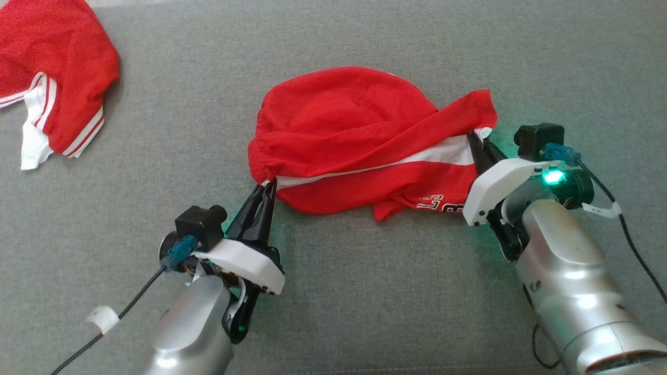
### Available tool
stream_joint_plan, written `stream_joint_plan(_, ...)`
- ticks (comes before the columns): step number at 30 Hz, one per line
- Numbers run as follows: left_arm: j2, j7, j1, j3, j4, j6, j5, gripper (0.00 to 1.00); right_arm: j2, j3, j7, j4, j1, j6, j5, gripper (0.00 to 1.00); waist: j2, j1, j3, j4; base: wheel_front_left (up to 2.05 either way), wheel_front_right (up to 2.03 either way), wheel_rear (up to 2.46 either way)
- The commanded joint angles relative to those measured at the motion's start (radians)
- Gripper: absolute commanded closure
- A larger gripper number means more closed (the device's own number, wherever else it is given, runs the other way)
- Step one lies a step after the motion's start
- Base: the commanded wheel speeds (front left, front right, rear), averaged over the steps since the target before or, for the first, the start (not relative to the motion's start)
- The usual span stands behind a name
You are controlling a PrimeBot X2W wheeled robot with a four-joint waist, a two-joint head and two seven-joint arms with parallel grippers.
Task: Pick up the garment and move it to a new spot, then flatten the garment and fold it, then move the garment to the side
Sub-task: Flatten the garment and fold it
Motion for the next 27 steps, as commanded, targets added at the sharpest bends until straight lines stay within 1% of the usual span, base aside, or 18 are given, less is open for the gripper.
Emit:
stream_joint_plan(1,0.023,-0.011,-0.031,0.029,-0.034,0.008,-0.007,1.00,0.005,0.012,-0.021,-0.020,-0.026,0.007,-0.003,1.00,0.0000,0.0000,-0.003,0.001,0.00,0.00,0.00)
stream_joint_plan(4,0.029,-0.012,-0.031,0.040,-0.052,0.011,-0.007,1.00,0.005,0.017,-0.041,-0.029,-0.023,0.007,0.017,1.00,0.0000,0.0000,-0.017,-0.001,0.00,0.00,0.00)
stream_joint_plan(8,0.041,-0.012,-0.024,0.061,-0.098,0.010,-0.015,1.00,0.005,0.025,-0.070,-0.073,-0.006,0.007,0.055,1.00,0.0000,0.0000,-0.056,-0.009,0.00,0.00,0.00)
stream_joint_plan(12,0.068,-0.012,-0.010,0.079,-0.177,0.008,-0.026,1.00,-0.001,0.021,-0.085,-0.150,0.022,0.007,0.077,1.00,0.0000,0.0000,-0.113,-0.018,0.00,0.00,0.00)
stream_joint_plan(15,0.102,0.008,0.006,0.088,-0.251,0.014,-0.030,1.00,-0.019,0.022,-0.082,-0.238,0.059,0.007,0.094,1.00,0.0000,0.0000,-0.164,-0.022,0.00,0.00,0.00)
stream_joint_plan(18,0.140,0.051,0.025,0.099,-0.352,0.024,-0.042,1.00,-0.042,0.015,-0.064,-0.350,0.107,0.007,0.109,1.00,0.0000,0.0000,-0.219,-0.025,0.00,0.00,0.00)
stream_joint_plan(21,0.186,0.099,0.039,0.115,-0.481,0.042,-0.048,1.00,-0.061,0.000,-0.028,-0.492,0.168,0.007,0.116,1.00,0.0000,0.0000,-0.273,-0.028,0.00,0.00,0.00)
stream_joint_plan(22,0.214,0.131,0.042,0.135,-0.581,0.059,-0.056,1.00,-0.070,-0.017,0.007,-0.608,0.208,0.007,0.116,1.00,0.0000,0.0000,-0.294,-0.030,0.00,0.00,0.00)
stream_joint_plan(27,0.291,0.258,0.027,0.167,-0.808,0.097,-0.070,1.00,-0.076,-0.070,0.115,-0.922,0.304,0.007,0.091,1.00,0.0000,0.0000,-0.322,-0.038,0.00,0.00,0.00)
